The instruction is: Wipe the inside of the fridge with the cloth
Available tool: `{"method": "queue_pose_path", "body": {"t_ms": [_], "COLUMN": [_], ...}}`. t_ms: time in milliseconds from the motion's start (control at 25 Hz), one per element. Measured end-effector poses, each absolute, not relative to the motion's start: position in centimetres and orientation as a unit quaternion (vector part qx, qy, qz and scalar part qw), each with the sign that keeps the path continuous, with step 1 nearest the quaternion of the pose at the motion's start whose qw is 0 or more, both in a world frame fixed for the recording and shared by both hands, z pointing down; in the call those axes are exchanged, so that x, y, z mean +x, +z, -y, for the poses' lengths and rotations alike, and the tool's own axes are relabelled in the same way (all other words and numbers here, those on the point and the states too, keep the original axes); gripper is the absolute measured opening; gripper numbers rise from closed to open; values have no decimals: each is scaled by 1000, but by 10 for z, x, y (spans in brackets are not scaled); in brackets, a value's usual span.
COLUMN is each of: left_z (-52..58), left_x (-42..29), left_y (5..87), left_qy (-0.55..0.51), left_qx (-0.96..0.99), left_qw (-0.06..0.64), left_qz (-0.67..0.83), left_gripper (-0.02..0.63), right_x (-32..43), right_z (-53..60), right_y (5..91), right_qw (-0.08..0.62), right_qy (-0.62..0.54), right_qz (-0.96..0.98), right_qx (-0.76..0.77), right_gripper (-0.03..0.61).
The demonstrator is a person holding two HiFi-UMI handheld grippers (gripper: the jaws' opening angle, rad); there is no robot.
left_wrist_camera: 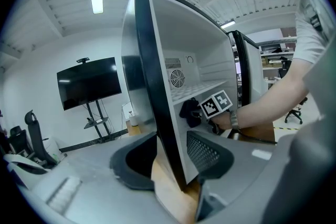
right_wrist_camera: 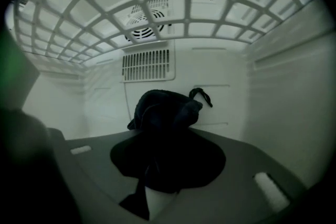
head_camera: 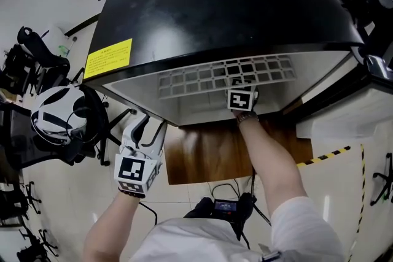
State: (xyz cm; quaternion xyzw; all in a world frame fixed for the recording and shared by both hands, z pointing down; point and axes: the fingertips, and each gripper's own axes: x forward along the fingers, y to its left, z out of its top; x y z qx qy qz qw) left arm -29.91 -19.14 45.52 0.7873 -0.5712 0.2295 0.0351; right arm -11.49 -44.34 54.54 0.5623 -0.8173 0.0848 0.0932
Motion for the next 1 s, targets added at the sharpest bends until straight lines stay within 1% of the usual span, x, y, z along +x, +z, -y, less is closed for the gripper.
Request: {"method": "queue_pose_path", "body": {"t_ms": [640,1000], "left_z": [192,190], "left_x": [-298,-299], "left_y": [453,456], "left_qy": [219,226], "left_qx": [782,778], "left_qw": [45,44], "left_qz": [581,585], "left_gripper": [178,178], "right_x": [-50,-36], "right_z": [459,459], "right_y": [547,546], "right_qw": [95,88], "right_qy": [102,109], "right_qz": [772,763], "right_qx": [620,631], "right_gripper": [121,120]}}
